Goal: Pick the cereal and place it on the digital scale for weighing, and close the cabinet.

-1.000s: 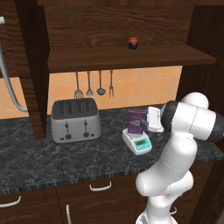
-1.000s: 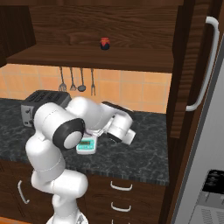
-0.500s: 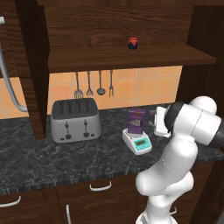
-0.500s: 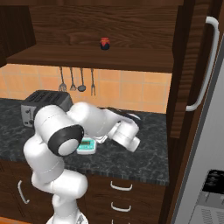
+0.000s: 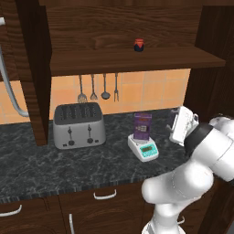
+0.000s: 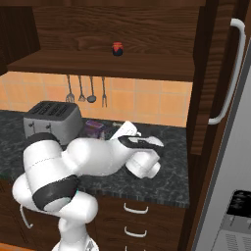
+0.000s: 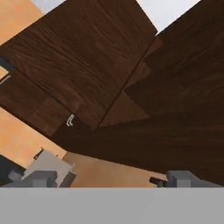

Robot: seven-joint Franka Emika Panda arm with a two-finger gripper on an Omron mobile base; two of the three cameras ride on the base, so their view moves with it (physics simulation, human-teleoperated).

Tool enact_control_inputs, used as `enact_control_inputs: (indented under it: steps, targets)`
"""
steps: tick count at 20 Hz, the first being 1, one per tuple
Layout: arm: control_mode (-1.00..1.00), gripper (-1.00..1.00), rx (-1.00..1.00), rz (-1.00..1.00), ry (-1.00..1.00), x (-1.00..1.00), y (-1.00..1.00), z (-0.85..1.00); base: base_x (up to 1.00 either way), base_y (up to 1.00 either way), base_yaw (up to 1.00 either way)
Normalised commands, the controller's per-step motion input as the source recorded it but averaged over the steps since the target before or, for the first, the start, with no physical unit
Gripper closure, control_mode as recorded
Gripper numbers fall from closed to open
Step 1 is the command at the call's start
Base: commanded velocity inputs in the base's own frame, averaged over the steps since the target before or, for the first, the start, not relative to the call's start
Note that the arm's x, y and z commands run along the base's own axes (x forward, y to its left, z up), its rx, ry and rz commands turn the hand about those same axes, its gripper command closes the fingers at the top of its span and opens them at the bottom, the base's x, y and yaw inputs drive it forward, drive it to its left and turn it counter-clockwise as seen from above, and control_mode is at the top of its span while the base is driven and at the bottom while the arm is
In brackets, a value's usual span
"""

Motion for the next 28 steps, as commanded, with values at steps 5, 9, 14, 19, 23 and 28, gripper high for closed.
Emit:
enact_control_inputs:
  steps: [5,9,14,19,23,28]
  targets:
    - [-1.0,-1.0,-0.05,-0.39,-0.08,-0.83,-0.06,0.68,0.0,0.0,0.0]
    - [-1.0,-1.0,-0.24,-0.62,-0.05,-0.41,0.03,0.23,0.0,0.0,0.0]
    - [-1.0,-1.0,-0.17,-0.6,-0.02,-0.43,0.0,0.45,0.0,0.0,0.0]
    - [-1.0,-1.0,-0.16,-0.55,-0.05,-0.64,-0.02,0.44,0.0,0.0,0.0]
    - [-1.0,-1.0,-0.15,-0.5,-0.01,-0.59,-0.2,0.6,0.0,0.0,0.0]
    - [-1.0,-1.0,-0.17,-0.31,0.0,-0.57,-0.33,0.69,0.0,0.0,0.0]
